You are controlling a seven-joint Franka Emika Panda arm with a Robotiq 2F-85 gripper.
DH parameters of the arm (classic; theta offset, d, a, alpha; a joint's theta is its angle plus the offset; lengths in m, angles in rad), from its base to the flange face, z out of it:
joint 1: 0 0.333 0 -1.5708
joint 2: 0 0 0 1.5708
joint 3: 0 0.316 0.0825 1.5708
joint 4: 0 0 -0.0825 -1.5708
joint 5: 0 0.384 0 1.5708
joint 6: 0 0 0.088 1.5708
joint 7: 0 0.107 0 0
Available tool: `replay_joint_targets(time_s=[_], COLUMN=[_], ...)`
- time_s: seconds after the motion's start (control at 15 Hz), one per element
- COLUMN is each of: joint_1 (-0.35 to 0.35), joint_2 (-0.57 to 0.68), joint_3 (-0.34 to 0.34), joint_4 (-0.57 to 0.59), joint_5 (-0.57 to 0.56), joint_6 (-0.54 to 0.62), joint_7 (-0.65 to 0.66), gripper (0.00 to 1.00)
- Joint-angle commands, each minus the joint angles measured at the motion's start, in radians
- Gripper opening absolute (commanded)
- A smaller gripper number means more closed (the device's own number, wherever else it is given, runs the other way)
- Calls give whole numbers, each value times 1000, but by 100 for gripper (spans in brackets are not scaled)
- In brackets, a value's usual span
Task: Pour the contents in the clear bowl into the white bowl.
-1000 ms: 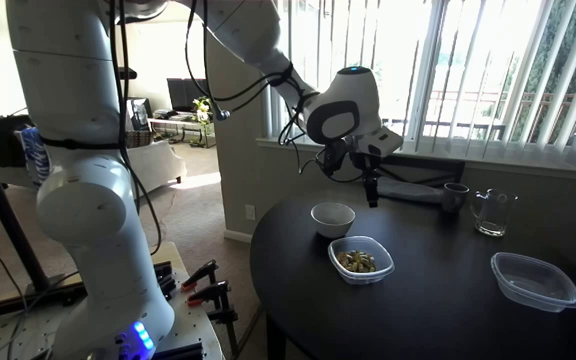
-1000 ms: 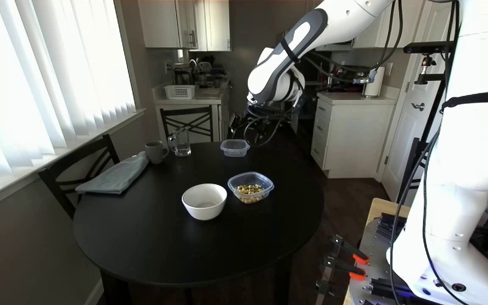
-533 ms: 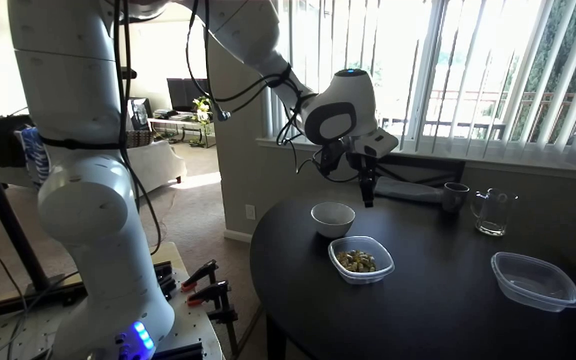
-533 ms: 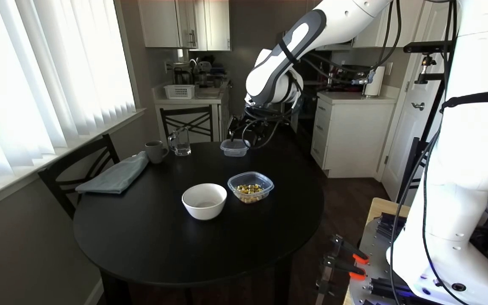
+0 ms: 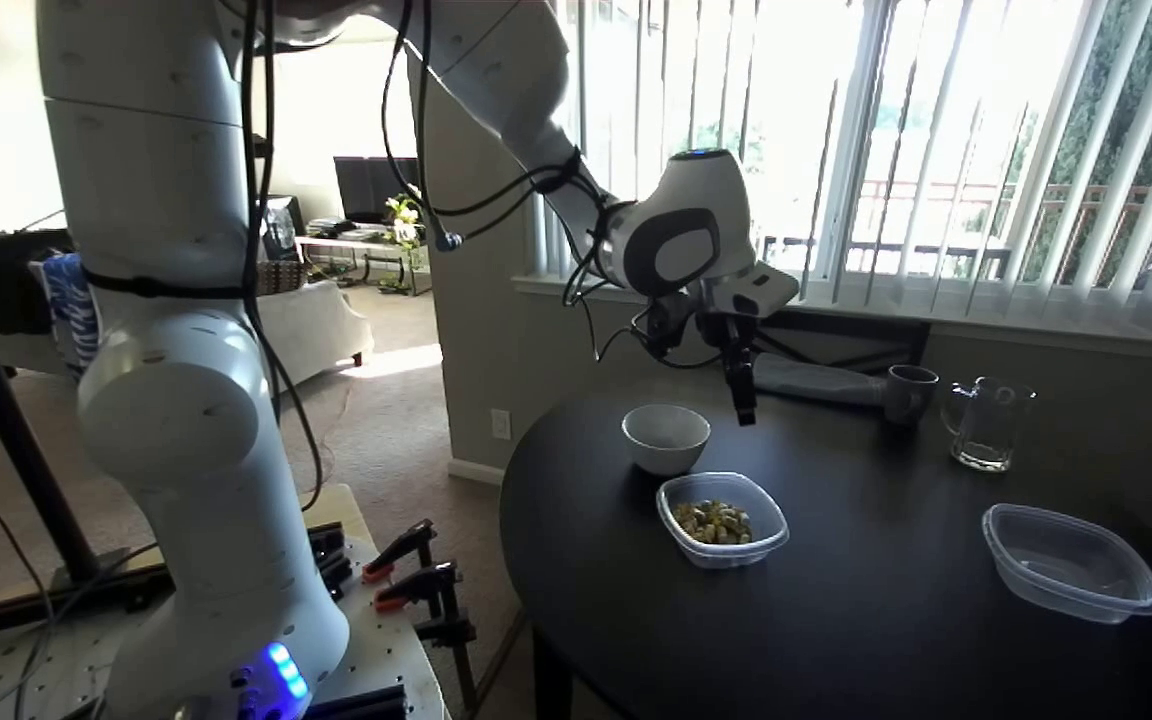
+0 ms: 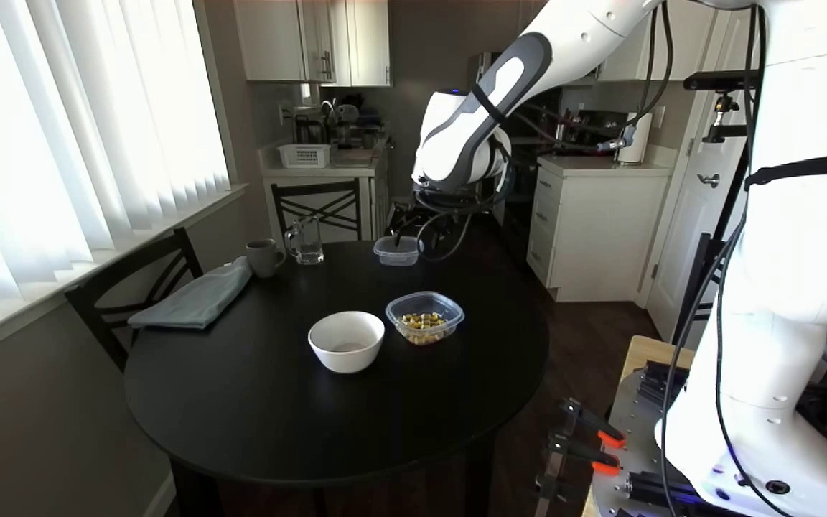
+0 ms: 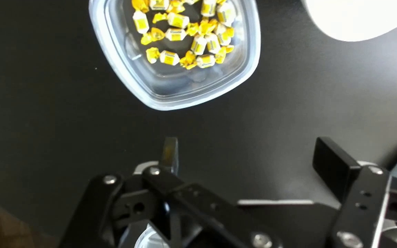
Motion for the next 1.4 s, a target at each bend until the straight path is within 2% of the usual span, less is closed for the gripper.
replay_joint_targets(time_s=[0.0,0.07,0.27,0.73,1.0,1.33], joint_1=[94,117,126,84,47,15], joint_2=[160,201,290,397,424,463], joint_3=[-113,-132,-115,-45,-3,52], joint_4=[133,174,273,456,494,506], joint_5=[-285,-318,-296,-196,-113,10], joint_6=[-64,-105,-229,-539,-599,-599], joint_7=[251,283,268,162,53,-112], gripper=[100,100,100,100,100,100])
